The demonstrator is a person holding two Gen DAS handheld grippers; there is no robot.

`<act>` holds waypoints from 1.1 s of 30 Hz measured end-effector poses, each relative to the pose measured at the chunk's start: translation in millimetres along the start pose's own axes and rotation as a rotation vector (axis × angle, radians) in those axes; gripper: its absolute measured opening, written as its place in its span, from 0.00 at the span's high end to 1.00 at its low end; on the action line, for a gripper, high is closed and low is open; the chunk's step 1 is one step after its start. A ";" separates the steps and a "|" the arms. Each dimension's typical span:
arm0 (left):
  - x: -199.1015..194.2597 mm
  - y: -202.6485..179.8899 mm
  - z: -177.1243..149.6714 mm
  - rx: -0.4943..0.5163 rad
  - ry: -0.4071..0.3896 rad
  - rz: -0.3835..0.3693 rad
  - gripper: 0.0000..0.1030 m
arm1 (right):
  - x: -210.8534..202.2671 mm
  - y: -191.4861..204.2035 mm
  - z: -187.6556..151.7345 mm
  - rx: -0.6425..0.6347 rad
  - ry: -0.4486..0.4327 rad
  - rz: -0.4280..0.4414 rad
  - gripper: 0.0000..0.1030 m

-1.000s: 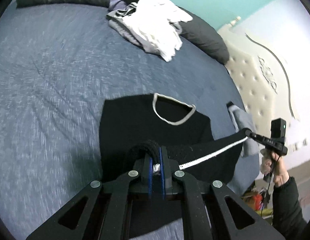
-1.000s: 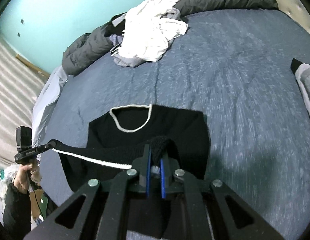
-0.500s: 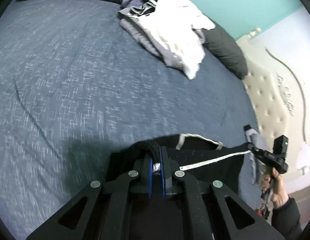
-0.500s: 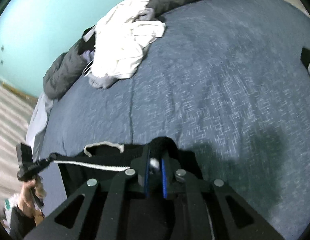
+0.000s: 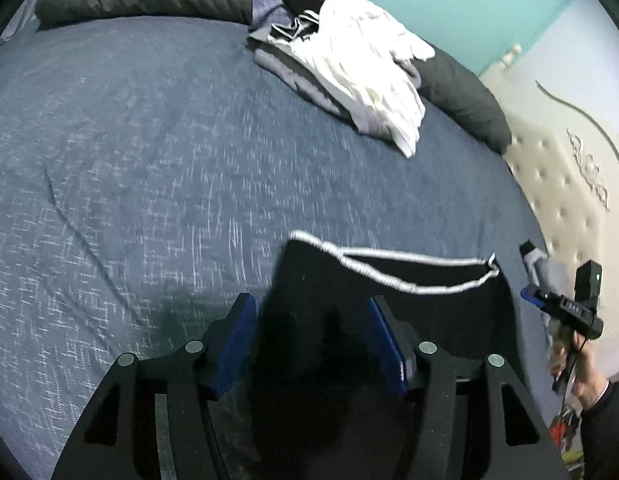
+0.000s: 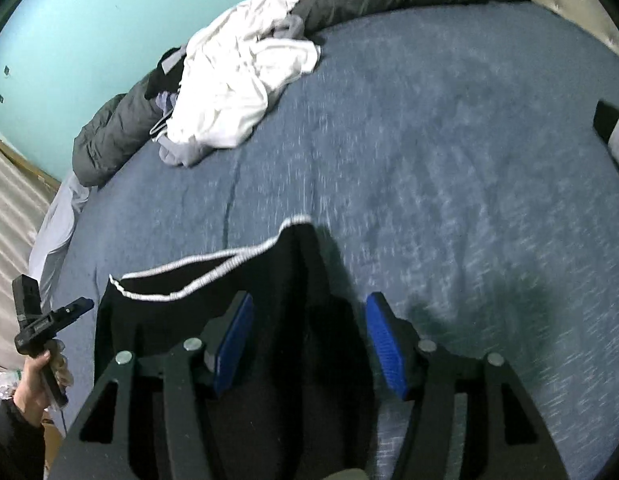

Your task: Fold clothes

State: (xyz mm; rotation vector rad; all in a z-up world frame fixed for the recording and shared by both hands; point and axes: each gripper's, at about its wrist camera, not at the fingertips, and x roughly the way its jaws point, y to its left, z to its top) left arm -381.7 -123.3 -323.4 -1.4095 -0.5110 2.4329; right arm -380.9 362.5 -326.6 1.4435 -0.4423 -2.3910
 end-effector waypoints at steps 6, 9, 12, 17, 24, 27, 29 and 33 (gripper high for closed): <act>11.9 3.1 -4.3 0.032 0.014 -0.010 0.56 | 16.7 1.6 -0.6 -0.057 0.013 -0.013 0.44; 18.1 4.3 -6.7 0.048 0.029 0.000 0.65 | 28.1 -1.5 -1.2 -0.054 0.030 -0.006 0.48; 22.6 6.5 -8.7 0.053 0.034 0.003 0.79 | 35.8 -4.7 -2.7 -0.037 0.034 0.002 0.63; 13.4 5.3 -8.9 0.075 -0.004 0.014 0.91 | 27.5 -3.5 -4.2 -0.067 -0.018 -0.025 0.95; 1.3 28.9 -7.1 -0.046 -0.054 -0.021 0.94 | 17.2 -4.2 -2.2 -0.088 -0.066 -0.122 0.96; 10.7 39.2 -11.0 -0.084 -0.022 0.001 0.94 | 24.9 -5.0 -1.5 -0.074 -0.042 -0.149 0.95; 13.3 34.8 -10.3 -0.057 -0.017 0.020 0.94 | 24.7 -2.2 0.7 -0.075 -0.051 -0.155 0.95; 12.6 25.2 -3.7 -0.018 -0.020 0.030 0.93 | 18.6 2.8 8.7 -0.092 -0.085 -0.157 0.91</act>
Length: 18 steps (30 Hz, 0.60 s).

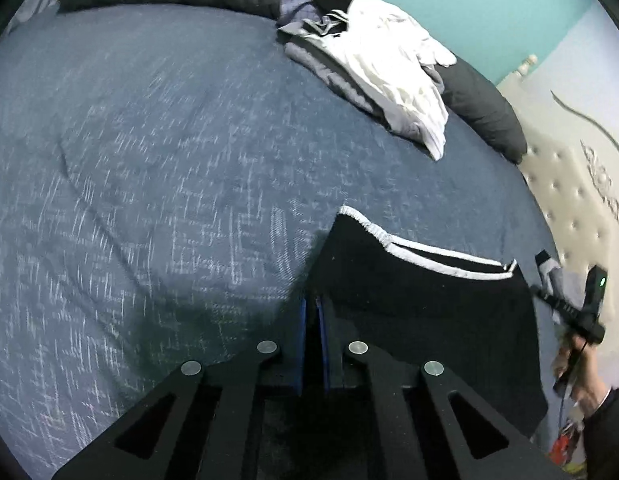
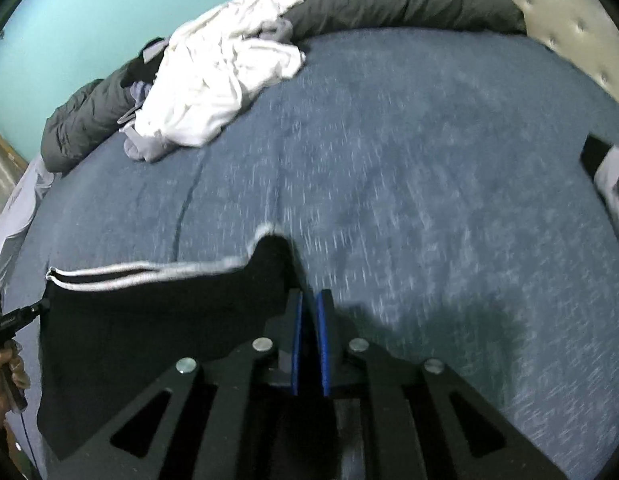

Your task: Fold clothes

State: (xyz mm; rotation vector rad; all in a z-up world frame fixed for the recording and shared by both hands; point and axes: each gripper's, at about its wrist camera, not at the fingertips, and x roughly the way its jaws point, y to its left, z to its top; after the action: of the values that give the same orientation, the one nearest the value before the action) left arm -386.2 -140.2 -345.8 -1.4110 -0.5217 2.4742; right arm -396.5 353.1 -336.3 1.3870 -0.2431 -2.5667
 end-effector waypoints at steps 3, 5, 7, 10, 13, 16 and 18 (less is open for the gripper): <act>6.9 -6.0 4.6 0.035 0.033 0.012 0.77 | 4.6 2.3 8.1 -0.015 0.013 0.010 0.58; 6.3 -6.4 5.6 0.047 0.020 0.008 0.71 | 8.4 2.4 9.0 -0.023 0.019 0.009 0.58; 9.2 -5.7 8.7 0.041 0.013 0.017 0.63 | 14.3 3.0 10.0 -0.023 0.028 0.011 0.58; 16.8 -7.0 12.8 0.048 0.021 0.014 0.60 | 24.0 5.0 10.7 -0.016 0.044 0.031 0.58; 27.1 -8.7 17.0 0.062 0.040 -0.003 0.61 | 33.7 10.5 9.9 -0.046 0.068 0.045 0.69; 29.5 -11.1 18.0 0.080 0.033 0.001 0.93 | 34.1 14.6 8.3 -0.071 0.053 0.034 0.92; 27.9 -13.4 17.7 0.093 0.016 0.012 0.94 | 26.3 15.2 9.8 -0.071 0.008 0.030 0.94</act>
State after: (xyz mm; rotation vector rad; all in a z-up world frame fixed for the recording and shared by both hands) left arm -415.1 -120.6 -353.5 -1.4009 -0.3905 2.4597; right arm -417.1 331.9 -348.4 1.3578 -0.1681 -2.5199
